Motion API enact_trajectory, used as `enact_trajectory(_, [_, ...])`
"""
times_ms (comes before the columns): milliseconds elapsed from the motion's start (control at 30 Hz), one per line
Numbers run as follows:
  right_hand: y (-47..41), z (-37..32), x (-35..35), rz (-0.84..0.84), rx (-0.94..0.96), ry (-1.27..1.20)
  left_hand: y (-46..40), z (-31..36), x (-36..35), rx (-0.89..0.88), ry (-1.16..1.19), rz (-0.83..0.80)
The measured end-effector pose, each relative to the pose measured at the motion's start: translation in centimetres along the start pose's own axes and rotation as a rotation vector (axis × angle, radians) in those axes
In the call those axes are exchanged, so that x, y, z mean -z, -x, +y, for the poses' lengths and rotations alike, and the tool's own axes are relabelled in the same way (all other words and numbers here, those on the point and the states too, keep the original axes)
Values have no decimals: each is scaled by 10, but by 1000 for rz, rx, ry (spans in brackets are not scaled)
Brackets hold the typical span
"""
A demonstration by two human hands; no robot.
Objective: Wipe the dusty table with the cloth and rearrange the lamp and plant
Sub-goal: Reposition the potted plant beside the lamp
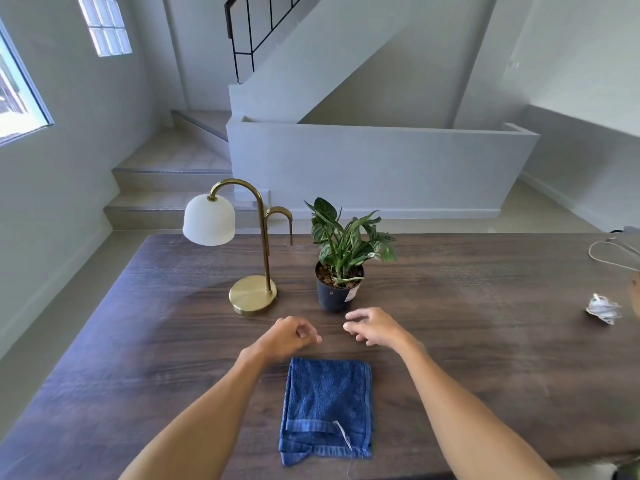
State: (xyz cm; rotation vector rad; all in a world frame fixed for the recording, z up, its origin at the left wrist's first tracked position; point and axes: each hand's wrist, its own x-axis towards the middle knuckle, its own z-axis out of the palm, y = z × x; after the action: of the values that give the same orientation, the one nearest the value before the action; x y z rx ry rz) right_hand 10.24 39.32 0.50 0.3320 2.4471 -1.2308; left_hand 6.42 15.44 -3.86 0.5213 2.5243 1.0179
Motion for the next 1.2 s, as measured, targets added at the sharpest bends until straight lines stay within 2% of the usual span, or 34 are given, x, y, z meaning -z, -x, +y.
enact_trajectory(167, [18, 4, -8, -168, -35, 291, 25, 3, 0, -1, -176, -147])
enact_trajectory(333, [29, 6, -21, -187, 1, 460, 44, 1, -1, -7, -288, -145])
enact_trajectory(433, [35, 7, -24, -167, 8, 508, 57, 3, -1, -19, -234, -92])
enact_trajectory(500, [40, 7, -24, -171, 10, 469, 68, 7, 0, -25, -136, -48])
enact_trajectory(667, [58, -9, -17, -265, 40, 118, 96, 7, 21, 2, 134, 21])
enact_trajectory(733, [65, -22, -17, -297, 49, 51, 109, 7, 32, 4, 192, 59])
enact_trajectory(867, [72, -61, -30, -308, 130, 50, 136, -2, 64, 9, 206, 112])
enact_trajectory(1033, [81, -110, -68, -330, 217, 33, 178, -27, 106, -17, 199, 269])
enact_trajectory(1200, [94, -153, -120, -357, 280, -1, 225, -63, 148, 14, 100, 282])
